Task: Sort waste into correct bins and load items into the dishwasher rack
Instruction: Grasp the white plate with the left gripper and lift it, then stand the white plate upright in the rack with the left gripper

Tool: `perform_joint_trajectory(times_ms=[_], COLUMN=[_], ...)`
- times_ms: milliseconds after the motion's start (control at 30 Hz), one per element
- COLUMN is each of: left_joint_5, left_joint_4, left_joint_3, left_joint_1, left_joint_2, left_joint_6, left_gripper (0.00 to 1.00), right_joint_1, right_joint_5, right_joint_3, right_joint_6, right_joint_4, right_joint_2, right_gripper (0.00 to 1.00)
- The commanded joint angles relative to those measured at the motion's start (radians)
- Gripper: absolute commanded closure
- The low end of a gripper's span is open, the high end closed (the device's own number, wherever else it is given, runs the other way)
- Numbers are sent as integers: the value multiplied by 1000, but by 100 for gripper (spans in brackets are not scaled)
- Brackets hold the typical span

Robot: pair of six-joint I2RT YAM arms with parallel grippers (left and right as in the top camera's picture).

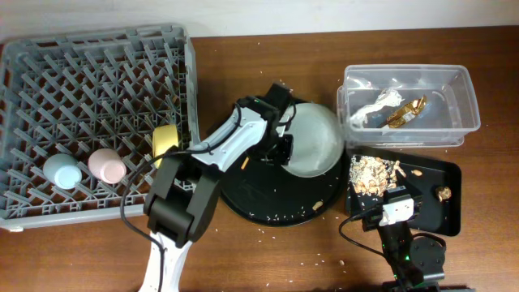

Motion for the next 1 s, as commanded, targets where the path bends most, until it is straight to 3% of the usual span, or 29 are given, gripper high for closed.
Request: perform_joint_trajectory(times_ms=[0, 100, 133, 167, 200, 267, 300, 400, 433, 467, 533, 667, 733, 967], left_joint_5=[37, 76, 78, 78, 52, -3, -70, -443, -816, -1091, -1275, -1295, -1184, -1024], left_joint_4=[-14, -82, -124, -135, -150, -202, -312, -575, -642, -671, -645, -515, -479, -467], left_joint_3=[-4, 26, 58, 70, 70, 106, 216, 481, 507, 507, 506, 499, 499, 499], left_joint_1=[-5, 3, 3, 3, 5, 42, 100, 257, 334, 415, 499, 725, 788, 765], left_joint_2=[32, 31, 31, 31, 32, 16, -16, -174, -288, -365, -372, -319, -301, -212], left_joint_6=[-15, -14, -14, -14, -15, -15, -14, -15, -14, -14, -14, -2, 56, 69], left_gripper=[88, 91, 76, 76, 100, 100, 100, 100, 100, 100, 100, 100, 100, 100], right_joint_1=[-6, -6, -6, -6, -6, -6, -6, -6, -6, -6, -6, -6, -6, -6], right_joint_5=[2, 2, 2, 2, 2, 2, 2, 2, 2, 2, 2, 2, 2, 2], right_joint_3=[-5, -5, -5, -5, -5, -5, -5, -5, -5, -5, -5, -5, -5, -5], right_joint_6=[4, 4, 4, 4, 4, 4, 4, 4, 4, 4, 4, 4, 4, 4], right_joint_4=[-4, -4, -4, -4, -4, -4, -4, -4, -4, -4, -4, -4, -4, -4], right_joint_2=[-7, -7, -7, -7, -7, -7, -7, -7, -7, -7, -7, -7, -7, -7], right_gripper=[2, 2, 2, 2, 2, 2, 2, 2, 2, 2, 1, 2, 2, 2])
